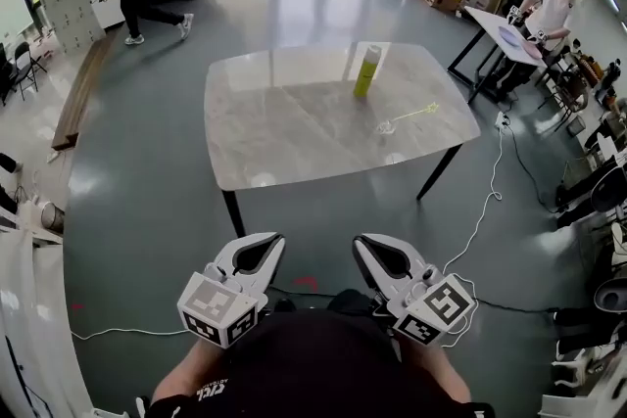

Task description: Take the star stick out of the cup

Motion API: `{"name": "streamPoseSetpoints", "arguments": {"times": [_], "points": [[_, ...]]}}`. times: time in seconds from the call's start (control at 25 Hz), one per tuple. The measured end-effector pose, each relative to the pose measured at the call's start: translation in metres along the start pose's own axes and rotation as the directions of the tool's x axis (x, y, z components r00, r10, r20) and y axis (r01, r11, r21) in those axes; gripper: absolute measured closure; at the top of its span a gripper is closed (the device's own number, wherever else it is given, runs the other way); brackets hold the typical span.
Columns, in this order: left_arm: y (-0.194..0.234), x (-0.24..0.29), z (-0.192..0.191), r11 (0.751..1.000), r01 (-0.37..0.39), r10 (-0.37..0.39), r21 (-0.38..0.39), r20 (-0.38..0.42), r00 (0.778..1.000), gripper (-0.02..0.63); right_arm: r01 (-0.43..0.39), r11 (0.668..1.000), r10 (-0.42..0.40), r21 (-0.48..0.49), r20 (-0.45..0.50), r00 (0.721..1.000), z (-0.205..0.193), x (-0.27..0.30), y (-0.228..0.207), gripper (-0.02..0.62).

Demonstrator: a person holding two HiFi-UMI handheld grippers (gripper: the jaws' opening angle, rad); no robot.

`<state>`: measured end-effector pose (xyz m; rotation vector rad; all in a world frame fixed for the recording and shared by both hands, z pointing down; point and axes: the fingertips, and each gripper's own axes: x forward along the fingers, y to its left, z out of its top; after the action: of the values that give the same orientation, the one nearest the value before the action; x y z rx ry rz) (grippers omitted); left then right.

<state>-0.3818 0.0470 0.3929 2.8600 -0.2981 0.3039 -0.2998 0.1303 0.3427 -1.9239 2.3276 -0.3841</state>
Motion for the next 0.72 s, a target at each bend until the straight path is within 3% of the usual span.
{"name": "streamPoseSetpoints", "arguments": {"times": [0.24, 0.44, 0.72], "points": [[0.008, 0.003, -0.004, 1.0, 0.018, -0.018, -0.022, -0.014, 1.0, 0.604, 0.035, 0.998, -0.034, 0.043, -0.008, 0.999, -0.002, 0.003, -0.013, 0.581], [0.005, 0.023, -0.012, 0.999, 0.04, -0.04, -0.016, -0.041, 0.998, 0.604, -0.004, 0.999, 0.005, 0.049, -0.027, 1.0, -0.011, 0.014, -0.02, 0.581], [-0.01, 0.077, -0.002, 0.998, 0.053, -0.054, -0.023, -0.059, 0.997, 0.604, -0.018, 0.996, 0.023, 0.085, -0.052, 0.998, -0.008, 0.011, -0.07, 0.58]]}}
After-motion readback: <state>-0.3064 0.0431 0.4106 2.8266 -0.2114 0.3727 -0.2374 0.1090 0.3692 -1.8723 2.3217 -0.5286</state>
